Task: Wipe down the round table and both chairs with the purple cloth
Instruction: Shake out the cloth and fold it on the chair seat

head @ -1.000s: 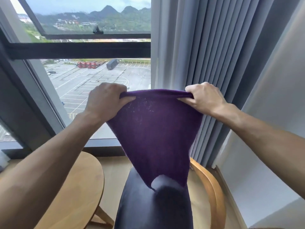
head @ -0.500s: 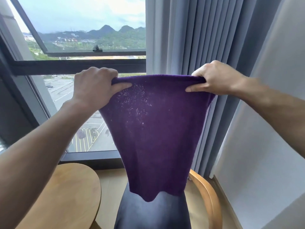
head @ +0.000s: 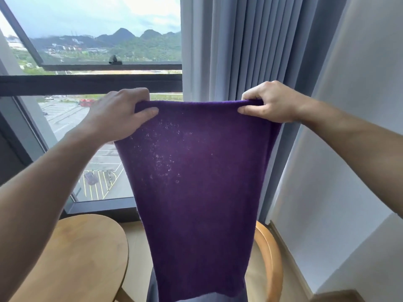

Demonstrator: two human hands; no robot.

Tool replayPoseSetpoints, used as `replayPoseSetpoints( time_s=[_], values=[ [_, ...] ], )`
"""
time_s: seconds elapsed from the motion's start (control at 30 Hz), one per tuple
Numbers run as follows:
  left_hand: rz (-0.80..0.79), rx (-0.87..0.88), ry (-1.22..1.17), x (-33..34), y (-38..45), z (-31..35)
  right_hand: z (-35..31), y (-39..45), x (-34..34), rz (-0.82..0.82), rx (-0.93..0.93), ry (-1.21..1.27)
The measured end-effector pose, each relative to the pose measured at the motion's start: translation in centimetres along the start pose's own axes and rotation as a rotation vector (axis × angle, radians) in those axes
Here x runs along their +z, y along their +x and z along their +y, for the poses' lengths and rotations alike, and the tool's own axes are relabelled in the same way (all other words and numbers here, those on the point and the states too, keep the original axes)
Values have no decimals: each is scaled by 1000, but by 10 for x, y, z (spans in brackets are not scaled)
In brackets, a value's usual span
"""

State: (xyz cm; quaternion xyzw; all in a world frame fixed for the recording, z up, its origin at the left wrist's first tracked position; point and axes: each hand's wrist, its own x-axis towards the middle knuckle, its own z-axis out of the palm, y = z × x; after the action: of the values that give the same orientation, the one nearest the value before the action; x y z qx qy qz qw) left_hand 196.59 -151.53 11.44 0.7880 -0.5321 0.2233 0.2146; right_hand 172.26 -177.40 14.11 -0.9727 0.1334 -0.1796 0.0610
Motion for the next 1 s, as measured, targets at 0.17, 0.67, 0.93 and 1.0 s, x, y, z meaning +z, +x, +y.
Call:
replayPoseSetpoints(
  time_s=[0.17, 0.67, 0.93, 1.0],
  values=[
    [-22, -8, -33, 16, -16, 1, -17, -16, 23, 2, 75, 15],
    [-23, -12, 38, -18, -79, 46, -59, -89, 13, 33, 118, -46],
    [13, -19, 86, -29, -80, 49, -69, -95, 1, 80, 146, -53],
    [14, -17, 81, -26, -78, 46, -69, -93, 2, 62, 151, -44]
  ],
)
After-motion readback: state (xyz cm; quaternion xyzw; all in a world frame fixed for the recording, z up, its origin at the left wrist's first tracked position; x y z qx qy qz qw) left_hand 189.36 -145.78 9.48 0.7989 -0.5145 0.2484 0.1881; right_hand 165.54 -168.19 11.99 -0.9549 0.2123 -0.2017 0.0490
